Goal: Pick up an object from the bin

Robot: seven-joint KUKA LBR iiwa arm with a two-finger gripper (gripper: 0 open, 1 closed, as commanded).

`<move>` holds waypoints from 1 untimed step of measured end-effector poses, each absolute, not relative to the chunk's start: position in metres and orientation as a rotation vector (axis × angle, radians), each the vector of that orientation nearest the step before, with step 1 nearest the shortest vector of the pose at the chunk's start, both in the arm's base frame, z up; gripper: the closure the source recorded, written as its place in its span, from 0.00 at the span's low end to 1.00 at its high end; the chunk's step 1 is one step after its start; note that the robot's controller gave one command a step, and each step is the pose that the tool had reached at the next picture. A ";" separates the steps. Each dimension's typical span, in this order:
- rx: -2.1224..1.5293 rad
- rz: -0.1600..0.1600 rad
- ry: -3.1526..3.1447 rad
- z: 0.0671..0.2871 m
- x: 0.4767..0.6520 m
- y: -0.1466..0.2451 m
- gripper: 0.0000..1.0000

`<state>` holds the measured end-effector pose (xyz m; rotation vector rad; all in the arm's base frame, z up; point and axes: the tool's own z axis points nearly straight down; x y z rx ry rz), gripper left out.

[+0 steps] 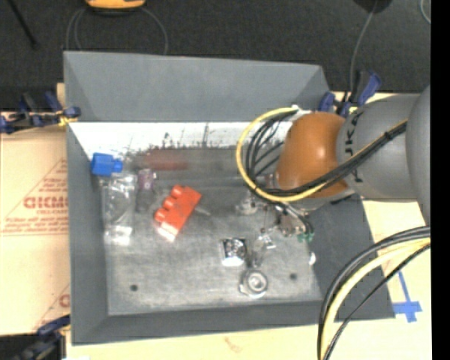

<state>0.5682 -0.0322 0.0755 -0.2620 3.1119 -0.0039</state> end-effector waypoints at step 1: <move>-0.442 -0.006 3.093 0.075 0.567 0.036 0.00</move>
Offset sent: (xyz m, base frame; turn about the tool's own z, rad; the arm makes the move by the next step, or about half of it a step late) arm -0.0059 0.0688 -0.0055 -0.1124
